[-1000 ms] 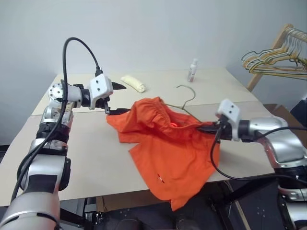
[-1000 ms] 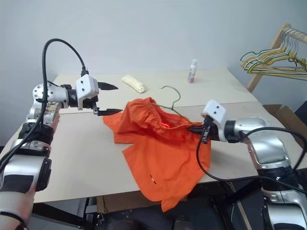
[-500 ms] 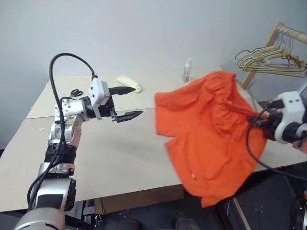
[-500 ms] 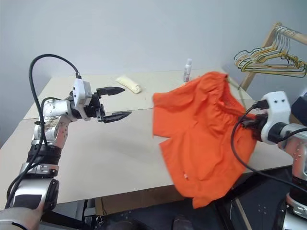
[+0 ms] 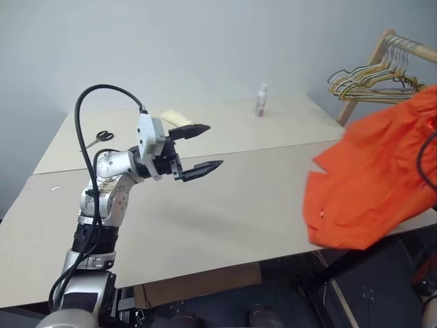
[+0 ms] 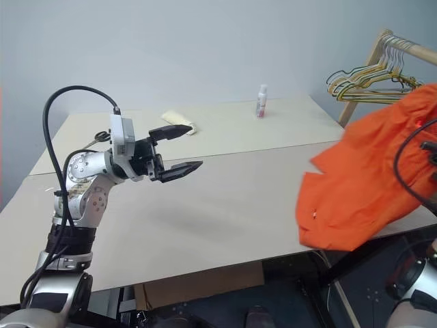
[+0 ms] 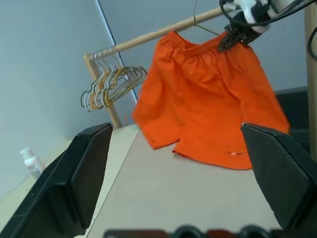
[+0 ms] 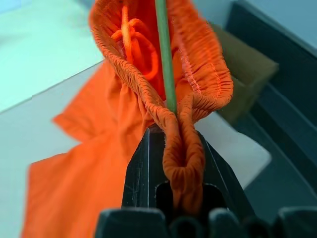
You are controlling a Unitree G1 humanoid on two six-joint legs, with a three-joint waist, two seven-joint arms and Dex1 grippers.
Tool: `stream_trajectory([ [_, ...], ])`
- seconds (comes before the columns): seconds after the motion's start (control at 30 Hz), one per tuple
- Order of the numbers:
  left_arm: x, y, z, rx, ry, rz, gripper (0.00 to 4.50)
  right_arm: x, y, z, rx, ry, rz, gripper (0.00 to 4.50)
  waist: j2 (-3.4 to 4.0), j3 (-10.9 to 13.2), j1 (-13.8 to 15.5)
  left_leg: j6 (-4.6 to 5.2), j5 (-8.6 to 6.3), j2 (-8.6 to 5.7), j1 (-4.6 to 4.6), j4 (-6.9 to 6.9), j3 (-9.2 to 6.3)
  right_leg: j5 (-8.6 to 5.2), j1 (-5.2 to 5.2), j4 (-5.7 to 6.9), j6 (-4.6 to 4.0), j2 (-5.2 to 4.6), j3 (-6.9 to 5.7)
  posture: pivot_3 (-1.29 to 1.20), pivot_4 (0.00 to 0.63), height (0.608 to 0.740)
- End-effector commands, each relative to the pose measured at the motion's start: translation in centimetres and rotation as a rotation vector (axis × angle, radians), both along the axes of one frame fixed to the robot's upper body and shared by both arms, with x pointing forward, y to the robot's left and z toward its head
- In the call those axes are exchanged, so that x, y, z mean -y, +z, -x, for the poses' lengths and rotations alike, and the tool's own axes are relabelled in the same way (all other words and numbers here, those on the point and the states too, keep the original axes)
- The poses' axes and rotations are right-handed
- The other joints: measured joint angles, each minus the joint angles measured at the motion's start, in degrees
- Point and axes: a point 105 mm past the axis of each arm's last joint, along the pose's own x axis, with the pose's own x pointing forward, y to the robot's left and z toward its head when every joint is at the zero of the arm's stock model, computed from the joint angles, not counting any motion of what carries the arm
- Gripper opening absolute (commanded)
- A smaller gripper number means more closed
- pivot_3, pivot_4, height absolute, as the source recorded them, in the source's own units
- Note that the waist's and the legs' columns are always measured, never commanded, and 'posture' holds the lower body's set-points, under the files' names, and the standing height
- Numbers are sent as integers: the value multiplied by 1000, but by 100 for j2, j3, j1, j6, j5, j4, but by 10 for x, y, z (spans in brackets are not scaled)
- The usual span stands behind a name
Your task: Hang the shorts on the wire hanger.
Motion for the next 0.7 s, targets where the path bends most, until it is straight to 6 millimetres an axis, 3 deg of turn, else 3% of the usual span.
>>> stream_trajectory([
  [0.03, 2, 16, 4, 40, 14, 62, 4500, 32, 16, 15, 71, -194, 6, 80, 7, -4, 0, 0, 0, -2, 0, -1, 0, 0, 2, -1, 0, -1, 0, -77, 0, 740],
  [0.27, 8, 21, 18, 19, -63, 180, 4500, 64, 13, 18, 107, -391, -18, 80, 67, -40, -64, 4, -2, -6, 4, -5, 16, 0, 2, -4, 0, -2, 17, -69, 0, 740],
  [0.53, 9, 20, 22, 11, -89, 199, 4500, 77, 16, 2, 154, -424, -53, 80, 84, -46, -165, 16, -8, -6, 15, -14, 48, -3, 37, -12, 3, 18, 48, -58, 0, 740],
  [0.7, 13, 20, 23, 15, -93, 207, 4500, 89, 20, 3, 222, -451, -124, 80, 85, -42, -173, 26, -14, -5, 35, -21, 76, -4, 47, -19, 6, 34, 80, -56, 0, 740],
])
